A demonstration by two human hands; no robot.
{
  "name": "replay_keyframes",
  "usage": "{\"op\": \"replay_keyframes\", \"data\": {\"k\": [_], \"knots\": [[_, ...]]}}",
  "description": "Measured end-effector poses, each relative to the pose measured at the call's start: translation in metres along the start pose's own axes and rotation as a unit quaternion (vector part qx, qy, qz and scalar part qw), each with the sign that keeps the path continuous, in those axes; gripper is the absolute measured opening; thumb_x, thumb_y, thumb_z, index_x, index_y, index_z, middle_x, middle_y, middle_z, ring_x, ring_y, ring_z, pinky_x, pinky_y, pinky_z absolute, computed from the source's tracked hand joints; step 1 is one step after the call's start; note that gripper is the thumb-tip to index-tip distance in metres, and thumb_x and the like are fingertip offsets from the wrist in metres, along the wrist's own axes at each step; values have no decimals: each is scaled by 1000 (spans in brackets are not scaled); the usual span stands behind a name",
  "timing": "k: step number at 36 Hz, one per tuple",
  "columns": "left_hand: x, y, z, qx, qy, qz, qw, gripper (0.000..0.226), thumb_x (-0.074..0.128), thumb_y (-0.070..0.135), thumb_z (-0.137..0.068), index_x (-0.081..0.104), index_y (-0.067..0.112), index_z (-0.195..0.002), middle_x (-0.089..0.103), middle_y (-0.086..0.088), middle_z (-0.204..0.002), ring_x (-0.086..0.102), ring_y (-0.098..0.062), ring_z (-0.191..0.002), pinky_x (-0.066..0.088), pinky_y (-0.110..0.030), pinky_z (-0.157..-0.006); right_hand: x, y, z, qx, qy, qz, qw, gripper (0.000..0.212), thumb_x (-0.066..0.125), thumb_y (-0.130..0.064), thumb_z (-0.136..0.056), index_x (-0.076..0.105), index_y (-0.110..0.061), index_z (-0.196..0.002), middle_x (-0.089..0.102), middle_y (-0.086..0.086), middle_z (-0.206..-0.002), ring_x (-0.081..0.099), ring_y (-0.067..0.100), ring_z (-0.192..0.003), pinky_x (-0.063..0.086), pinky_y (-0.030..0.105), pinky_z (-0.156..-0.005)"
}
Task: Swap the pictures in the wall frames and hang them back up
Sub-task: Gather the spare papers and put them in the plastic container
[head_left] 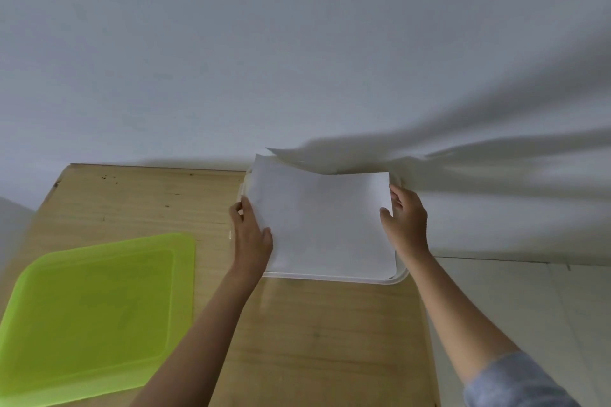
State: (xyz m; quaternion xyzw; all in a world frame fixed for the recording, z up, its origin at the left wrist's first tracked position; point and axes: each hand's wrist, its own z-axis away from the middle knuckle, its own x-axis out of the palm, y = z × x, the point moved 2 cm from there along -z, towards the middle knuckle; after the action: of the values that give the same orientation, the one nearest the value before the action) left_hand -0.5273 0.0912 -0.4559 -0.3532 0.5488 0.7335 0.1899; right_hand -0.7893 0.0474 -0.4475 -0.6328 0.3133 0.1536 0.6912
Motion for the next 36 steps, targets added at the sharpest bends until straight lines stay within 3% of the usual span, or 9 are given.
{"op": "replay_keyframes", "data": {"k": [4,9,19,26,29,32,36], "knots": [[5,0,0,11,7,-83,996,79,62,6,-81,14,-2,-144,18,-17,-142,32,-34,-124,42,-47,-97,7,2,5,-35,-9,39,999,47,57,2,-80,52,-3,-126,54,15,-124,51,27,-115,34,22,-96],[8,3,6,17,7,-159,987,87,64,20,-83,6,1,-146,16,-15,-147,24,-31,-131,41,-43,-100,12,0,11,-39,-25,50,998,48,53,2,-83,48,-3,-131,46,12,-134,44,23,-125,23,8,-95],[11,2,6,38,-9,-182,983,87,64,24,-84,8,5,-147,24,-11,-149,22,-26,-136,29,-38,-108,17,-1,17,-17,-50,66,996,50,49,-2,-88,39,-3,-137,36,12,-146,29,22,-138,22,25,-110],[11,2,-2,57,-25,-232,971,93,66,24,-82,3,0,-146,15,-15,-147,23,-30,-133,31,-37,-108,31,8,24,11,-138,92,986,53,48,-7,-90,33,-9,-141,26,8,-150,21,21,-140,22,30,-112],[13,1,-3,83,-33,-267,960,93,65,25,-83,1,-1,-146,5,-18,-153,12,-33,-140,25,-36,-112,35,12,26,8,-164,126,978,54,49,-9,-91,31,-10,-141,23,7,-151,17,20,-141,21,30,-112],[18,-2,-8,112,-55,-300,946,85,53,29,-90,-4,-1,-145,-12,-15,-155,-11,-28,-144,6,-33,-116,37,15,25,10,-184,170,968,53,49,-11,-91,32,-11,-141,21,7,-151,17,21,-141,23,31,-111],[24,-11,-16,136,-116,-290,940,72,43,32,-95,3,1,-147,-3,-15,-156,-8,-27,-144,-2,-32,-116,39,15,25,7,-186,218,958,52,49,-18,-92,32,-12,-141,20,7,-152,16,22,-141,24,33,-112]]}}
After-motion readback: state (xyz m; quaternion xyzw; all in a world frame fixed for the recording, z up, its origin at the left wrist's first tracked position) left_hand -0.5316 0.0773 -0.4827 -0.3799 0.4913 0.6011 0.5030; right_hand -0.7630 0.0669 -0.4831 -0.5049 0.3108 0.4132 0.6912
